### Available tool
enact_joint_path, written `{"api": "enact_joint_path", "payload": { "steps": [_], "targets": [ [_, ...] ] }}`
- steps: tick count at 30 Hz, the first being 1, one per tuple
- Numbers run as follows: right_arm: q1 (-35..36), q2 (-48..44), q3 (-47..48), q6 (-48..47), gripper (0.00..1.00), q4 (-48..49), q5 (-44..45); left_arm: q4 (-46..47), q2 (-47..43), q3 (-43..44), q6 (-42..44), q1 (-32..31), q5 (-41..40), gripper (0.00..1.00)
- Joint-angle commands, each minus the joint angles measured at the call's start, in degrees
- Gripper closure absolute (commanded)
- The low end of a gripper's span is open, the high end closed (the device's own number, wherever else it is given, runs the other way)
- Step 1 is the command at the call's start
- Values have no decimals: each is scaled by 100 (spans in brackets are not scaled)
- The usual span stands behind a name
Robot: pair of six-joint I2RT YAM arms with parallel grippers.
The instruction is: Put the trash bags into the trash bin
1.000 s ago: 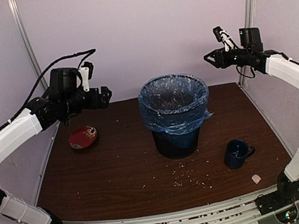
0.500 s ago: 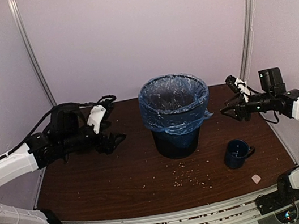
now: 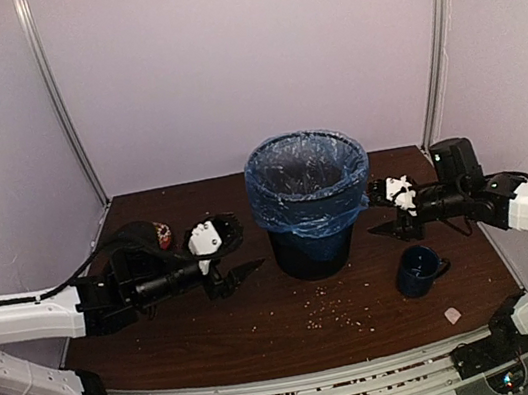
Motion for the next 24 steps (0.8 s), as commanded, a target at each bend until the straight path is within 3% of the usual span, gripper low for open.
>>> {"api": "enact_joint_path", "payload": {
  "steps": [1,10,16,24],
  "targets": [
    [625,-21,-91,-279,44,619,820,1101,690,196,604,-225,-406,35],
    [1322,33,-374,-241,43,1401,1961,2716,1943,332,1131,-252,-504,35],
    [1476,230,-520,-201,44,1695,2125,2992,2873,740,1151,-244,-652,33],
    [1791,831,-812,-354,45,2038,2537,3817,3782,667,891,-244,-584,33]
  ]
}}
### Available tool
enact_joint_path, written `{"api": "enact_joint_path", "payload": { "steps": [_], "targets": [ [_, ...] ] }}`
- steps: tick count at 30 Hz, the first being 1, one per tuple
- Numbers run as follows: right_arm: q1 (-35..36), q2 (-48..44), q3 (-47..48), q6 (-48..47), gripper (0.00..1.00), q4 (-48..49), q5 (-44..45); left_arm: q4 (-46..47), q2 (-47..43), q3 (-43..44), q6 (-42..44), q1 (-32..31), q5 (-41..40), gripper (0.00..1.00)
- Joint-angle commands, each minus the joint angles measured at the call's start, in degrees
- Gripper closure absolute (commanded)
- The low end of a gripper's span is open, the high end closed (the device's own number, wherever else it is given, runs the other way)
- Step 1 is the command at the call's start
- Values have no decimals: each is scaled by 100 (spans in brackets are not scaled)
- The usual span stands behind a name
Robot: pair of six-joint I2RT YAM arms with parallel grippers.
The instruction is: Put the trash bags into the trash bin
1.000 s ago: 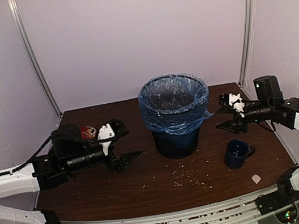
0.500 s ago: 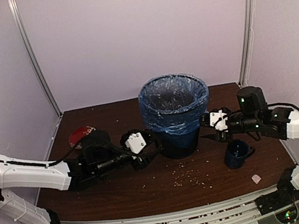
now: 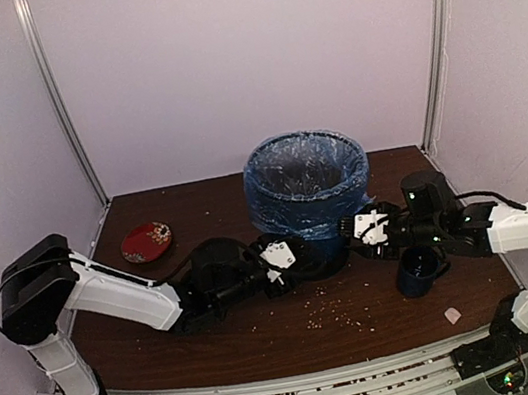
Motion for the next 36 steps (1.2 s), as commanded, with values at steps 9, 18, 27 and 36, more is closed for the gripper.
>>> {"api": "enact_joint_path", "payload": {
  "steps": [9,18,27,36],
  "targets": [
    [382,583,-289,-295,46,233,619,891,504,-255,-295,-3,-161,33],
    [370,396,-300,-492,47,-772,566,622,-149,-853,-805,-12,-356,33],
    [350,-850,-211,54,46,-1657,334,-904,-1657,-1014,-1425,-29,-478,33],
    [-477,-1783,9,988,42,-1755,-446,-3236,-3213,-281,-2336,-38,-730,31]
  ]
}}
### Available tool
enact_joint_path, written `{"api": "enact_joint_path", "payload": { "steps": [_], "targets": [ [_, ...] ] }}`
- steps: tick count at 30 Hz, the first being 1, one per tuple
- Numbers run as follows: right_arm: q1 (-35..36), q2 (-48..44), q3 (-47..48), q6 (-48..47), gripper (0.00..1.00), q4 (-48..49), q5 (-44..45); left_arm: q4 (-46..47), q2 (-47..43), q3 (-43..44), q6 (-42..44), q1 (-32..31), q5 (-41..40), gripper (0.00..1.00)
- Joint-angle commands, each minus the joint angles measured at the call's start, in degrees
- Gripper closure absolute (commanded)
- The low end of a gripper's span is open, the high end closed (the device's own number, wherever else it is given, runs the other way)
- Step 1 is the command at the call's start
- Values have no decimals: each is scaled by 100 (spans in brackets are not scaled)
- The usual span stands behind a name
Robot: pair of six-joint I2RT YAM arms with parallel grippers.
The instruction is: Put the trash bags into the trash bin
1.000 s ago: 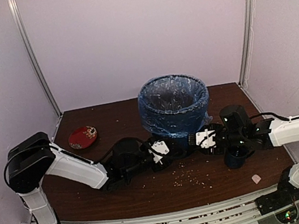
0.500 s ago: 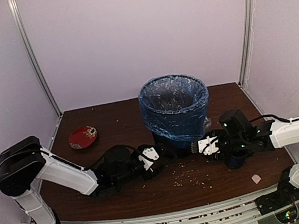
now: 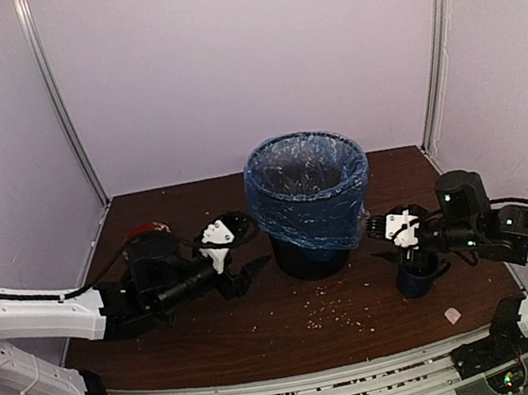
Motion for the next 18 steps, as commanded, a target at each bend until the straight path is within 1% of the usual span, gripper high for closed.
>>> {"api": "enact_joint_path", "payload": {
  "steps": [1,3,5,6,8,10,11,12,13,14,15,16,18],
  "targets": [
    [-784,-186,334,703,41,-220,-719,-1615,-708,696,-650,-32,-317,30],
    [-1294,-202,550,1084,40,-184,-1038,-2345,-973,1029,-821,-32,-750,27],
    [-1531,-34,837,1647,37,9,-757,-2965,-1176,1342,-898,-18,-1452,22],
    [-1641,113,1028,1982,35,126,-591,-3215,-1247,1474,-901,15,-1844,18],
    [-1936,436,1478,2635,31,256,-480,-3587,-1330,1706,-863,235,-2418,10],
    [-2182,743,1932,3291,23,437,-342,-3809,-1339,1872,-808,684,-2526,7],
    [-2257,834,2079,3582,16,529,-203,-3905,-1319,1973,-817,1117,-2429,7],
    [-2336,927,2180,3798,12,625,-155,-3986,-1282,2073,-841,1505,-2252,6],
    [-2398,1003,2277,3997,11,711,-78,-4060,-1228,2175,-916,1872,-2077,6],
    [-2412,1078,2319,4257,11,844,241,-4074,-1208,2234,-964,2184,-2009,6],
    [-2416,1140,2300,4544,10,1100,749,-3929,-1246,2183,-941,2334,-2134,5],
    [-2414,1188,2253,4829,10,1259,1336,-3636,-1325,2019,-852,2363,-2413,5],
    [-2421,1302,2232,5201,5,1350,2551,-3061,-1545,1567,-646,2394,-2626,3]
  ]
}}
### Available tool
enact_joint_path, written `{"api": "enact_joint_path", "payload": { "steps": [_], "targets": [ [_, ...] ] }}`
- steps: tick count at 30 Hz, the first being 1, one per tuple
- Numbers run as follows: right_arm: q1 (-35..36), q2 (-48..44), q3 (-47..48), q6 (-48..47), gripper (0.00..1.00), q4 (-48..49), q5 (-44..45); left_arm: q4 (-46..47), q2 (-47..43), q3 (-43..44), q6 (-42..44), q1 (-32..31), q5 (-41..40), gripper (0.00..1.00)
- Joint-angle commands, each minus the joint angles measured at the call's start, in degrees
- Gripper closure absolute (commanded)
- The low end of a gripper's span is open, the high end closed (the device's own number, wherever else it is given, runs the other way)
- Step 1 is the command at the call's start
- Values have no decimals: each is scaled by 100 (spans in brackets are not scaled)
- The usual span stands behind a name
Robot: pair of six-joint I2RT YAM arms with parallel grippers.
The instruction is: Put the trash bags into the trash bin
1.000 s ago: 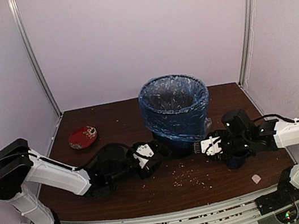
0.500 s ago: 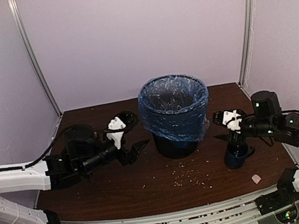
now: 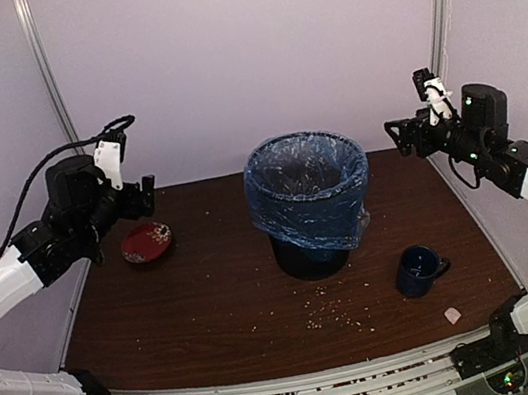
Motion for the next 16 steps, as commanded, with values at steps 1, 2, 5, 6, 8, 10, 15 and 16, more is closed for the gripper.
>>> {"api": "enact_joint_path", "payload": {
  "steps": [1,2,5,6,8,10,15,16],
  "targets": [
    [-44,232,37,1299,5,440,2404,739,-390,-641,134,169,-387,3],
    [-40,247,68,1302,4,387,2691,735,-456,-768,-6,324,-105,3],
    [-42,50,-219,1166,1,678,2742,618,-528,-1014,-179,504,198,4],
    [-42,-40,-393,1048,1,815,2583,629,-524,-1080,-182,506,156,4],
    [-42,-193,-662,965,0,992,2358,650,-513,-1119,-187,507,123,4],
    [-42,-287,-800,910,0,1028,2240,660,-507,-1128,-181,508,133,5],
    [-93,-346,-901,811,0,941,1721,758,-535,-1238,-102,501,108,6],
    [-112,-376,-922,824,0,953,1649,777,-541,-1256,-111,501,98,5]
  ]
}}
